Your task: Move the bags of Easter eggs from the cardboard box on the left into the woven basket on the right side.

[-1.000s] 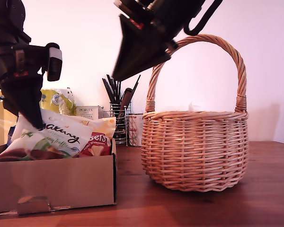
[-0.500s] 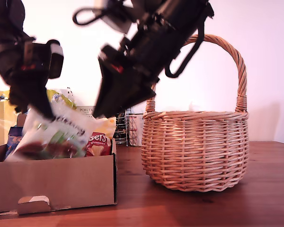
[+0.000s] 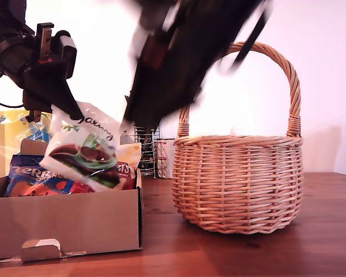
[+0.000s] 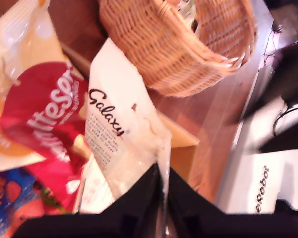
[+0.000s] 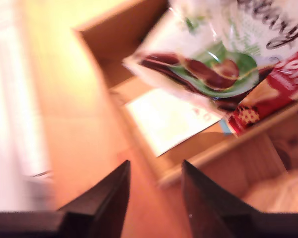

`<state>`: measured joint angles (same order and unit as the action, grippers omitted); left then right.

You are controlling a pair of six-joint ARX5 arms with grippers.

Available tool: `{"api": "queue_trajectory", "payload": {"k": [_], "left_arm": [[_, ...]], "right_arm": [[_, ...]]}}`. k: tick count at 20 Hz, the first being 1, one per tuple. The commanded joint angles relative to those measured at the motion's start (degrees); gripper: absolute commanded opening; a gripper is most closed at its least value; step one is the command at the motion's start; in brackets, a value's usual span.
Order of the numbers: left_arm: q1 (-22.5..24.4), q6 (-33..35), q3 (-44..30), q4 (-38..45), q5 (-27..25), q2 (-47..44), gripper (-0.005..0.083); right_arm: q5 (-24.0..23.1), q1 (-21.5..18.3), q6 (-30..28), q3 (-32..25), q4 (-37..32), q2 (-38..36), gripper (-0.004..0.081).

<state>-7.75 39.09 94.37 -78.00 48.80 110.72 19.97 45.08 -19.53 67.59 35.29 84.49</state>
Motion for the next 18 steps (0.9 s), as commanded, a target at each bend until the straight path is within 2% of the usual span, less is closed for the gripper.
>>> {"api": "queue_trajectory", "payload": {"k": [1,2,5,10,18], "left_arm": [[0.3,-0.1,1.7,-0.1,2.0,-0.2,-0.0024],[0.3,-0.1,2.4,-0.1,2.3,-0.2,-0.0024],[0.2,-0.1,3.1,-0.1,4.1,-0.2,-0.0024],[-0.9,-0.1,3.1,-0.1,8.9,-0.2,-0.0024],[-4.5,-0.1,3.2,-0.1,11.0,-2.3,-0.0024]], "right_arm": [[0.5,0.2,-0.2,-0.8,4.7,-4.5,0.0027],[0.4,0.2,-0.2,-0.8,6.9,-6.9,-0.0006],[-1.4,0.2,0.1,-0.8,12.1,-11.1,-0.0013],[-4.1,-0.7,0.0,-0.8,21.0,-12.8,-0.0013],[-7.4,-6.7,1.6,-0.9,25.9,-17.3,-0.0013]]}}
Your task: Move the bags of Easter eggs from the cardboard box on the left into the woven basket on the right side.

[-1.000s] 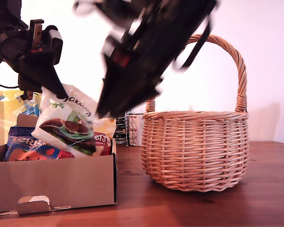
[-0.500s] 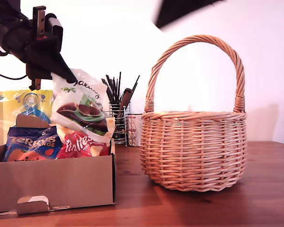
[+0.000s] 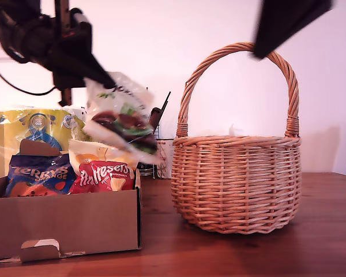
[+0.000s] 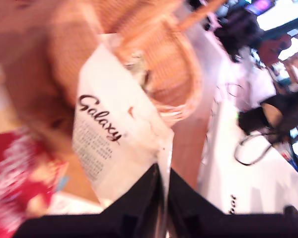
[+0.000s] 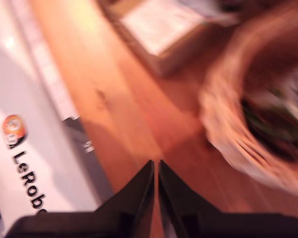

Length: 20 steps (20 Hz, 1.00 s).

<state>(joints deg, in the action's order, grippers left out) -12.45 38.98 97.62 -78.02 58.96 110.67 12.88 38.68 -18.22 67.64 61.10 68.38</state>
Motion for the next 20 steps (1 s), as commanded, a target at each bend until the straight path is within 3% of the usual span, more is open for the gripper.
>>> {"api": "queue_trajectory", "payload": {"k": [1,8,13,17,20], "left_arm": [[0.0,0.0,-0.1,-0.1,0.8,-3.1,-0.0024],[-2.9,0.3,0.3,0.0,4.0,-7.7,-0.0024],[-7.4,0.5,1.8,1.5,4.0,-8.0,-0.0024],[-11.8,-0.3,2.4,8.7,4.0,-8.0,-0.0024],[-14.3,-5.8,2.4,16.7,2.6,-8.0,-0.0024]], "right_arm": [[-0.4,-0.9,0.3,-1.0,0.1,-2.1,-0.0013],[-1.6,-2.8,1.8,-1.7,1.8,-5.4,-0.0013],[-4.5,-3.2,4.0,-7.1,-0.4,-8.4,-0.0013],[-4.7,-4.3,5.0,-9.4,-0.6,-11.1,-0.0013],[-4.4,-4.8,6.4,-9.5,-0.9,-11.9,-0.0013]]}}
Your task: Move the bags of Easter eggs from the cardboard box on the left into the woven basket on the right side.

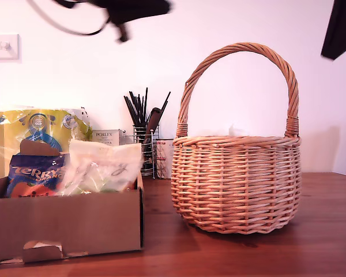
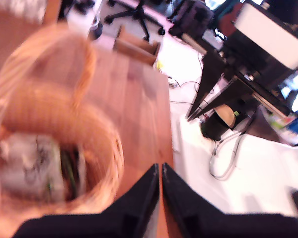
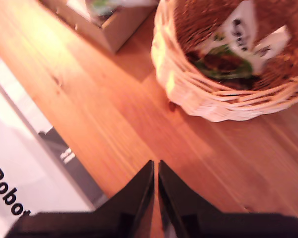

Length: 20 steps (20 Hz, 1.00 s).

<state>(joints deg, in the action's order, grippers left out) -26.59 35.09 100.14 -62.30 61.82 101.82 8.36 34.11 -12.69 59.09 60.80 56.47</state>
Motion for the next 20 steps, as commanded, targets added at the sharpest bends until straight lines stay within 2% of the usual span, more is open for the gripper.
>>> {"api": "queue_trajectory", "payload": {"k": [1,3,6,8,9,10,13,16,18,20], "left_arm": [[-0.4,-2.2,-0.1,0.0,-2.3,0.8,-0.0024],[0.2,-2.0,-0.1,-3.9,-6.7,0.8,-0.0024],[2.0,4.2,-0.1,-12.0,-16.5,0.8,-0.0024],[2.9,7.3,-0.2,-15.9,-29.5,0.8,-0.0024],[2.9,6.8,-0.5,-15.9,-34.4,0.8,-0.0024],[2.9,6.6,-0.5,-15.9,-37.2,0.8,-0.0024],[3.0,4.8,-1.4,-15.8,-39.2,-0.6,-0.0024],[4.7,3.0,-2.4,-14.6,-37.8,-3.8,-0.0024],[6.9,1.6,-6.3,-10.3,-35.0,-8.3,-0.0023],[8.9,0.6,-13.2,-2.9,-33.7,-14.5,-0.0023]], "right_arm": [[0.8,-0.2,0.8,-1.0,-1.5,0.0,-0.0013],[3.5,0.9,0.5,-2.1,-6.0,0.1,-0.0013],[3.5,1.6,0.4,-3.7,-9.5,1.1,-0.0013],[3.4,1.6,0.3,-3.7,-10.9,1.9,-0.0013],[3.4,1.6,0.2,-3.7,-11.6,2.2,-0.0013],[3.4,1.6,0.0,-3.7,-12.1,2.3,-0.0013],[3.0,1.6,-0.5,-3.8,-12.2,2.6,-0.0013],[2.8,0.9,-0.3,-3.8,-13.5,2.6,-0.0013],[2.6,0.6,0.0,-3.8,-14.7,2.6,-0.0013],[2.6,0.6,0.5,-3.9,-15.6,2.6,-0.0013]]}}
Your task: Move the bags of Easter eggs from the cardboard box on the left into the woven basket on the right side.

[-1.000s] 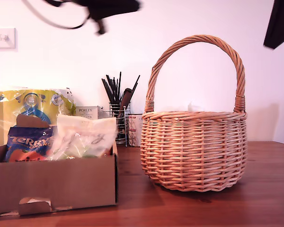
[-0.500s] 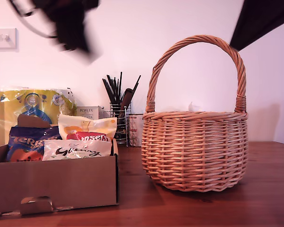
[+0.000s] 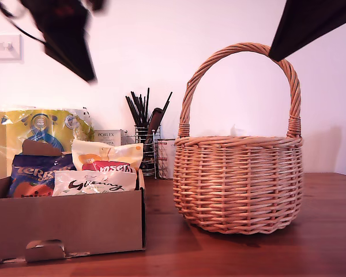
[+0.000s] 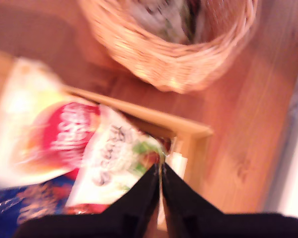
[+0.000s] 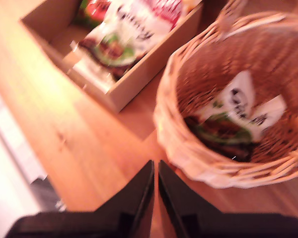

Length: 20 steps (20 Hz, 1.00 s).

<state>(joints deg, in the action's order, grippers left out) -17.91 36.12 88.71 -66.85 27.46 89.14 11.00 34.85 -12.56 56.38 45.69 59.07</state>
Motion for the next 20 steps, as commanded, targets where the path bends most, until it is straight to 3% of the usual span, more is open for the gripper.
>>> {"api": "queue_trajectory", "payload": {"k": [1,7,11,12,13,15,16,17,20], "left_arm": [[0.9,-2.4,-6.0,6.0,0.8,-5.4,-0.0023],[1.4,-6.2,-32.1,30.9,0.6,-21.2,-0.0023],[1.3,-6.4,-39.5,33.7,-0.9,-18.8,-0.0023],[1.2,-7.0,-39.5,34.0,-1.0,-17.1,0.0013],[1.2,-6.9,-39.5,34.9,-1.0,-15.5,0.0134],[0.4,-4.3,-39.5,36.7,-1.0,-12.1,0.0533],[-0.2,-1.4,-39.5,37.7,-1.4,-10.6,0.0654],[-0.8,-1.4,-39.5,38.5,-2.8,-9.0,0.0699],[-1.8,10.6,-39.5,38.7,-6.0,-5.6,0.0703]], "right_arm": [[-0.6,-0.3,0.6,-1.2,-1.2,0.0,-0.0013],[-1.1,-0.9,1.3,-1.2,-5.2,0.0,-0.0013],[-1.0,-0.9,1.7,-1.2,-5.2,0.0,-0.0013],[-1.0,-0.9,1.7,-1.2,-5.3,0.0,-0.0013],[-1.0,-0.9,1.7,-1.2,-5.5,0.0,-0.0013],[-0.9,-0.9,1.7,-1.2,-5.4,0.0,-0.0013],[-0.9,-0.9,1.7,-1.2,-5.4,0.0,-0.0013],[-0.9,-0.9,1.7,-1.2,-5.4,0.0,-0.0013],[-0.9,-0.9,1.7,-1.2,-5.3,0.0,-0.0013]]}}
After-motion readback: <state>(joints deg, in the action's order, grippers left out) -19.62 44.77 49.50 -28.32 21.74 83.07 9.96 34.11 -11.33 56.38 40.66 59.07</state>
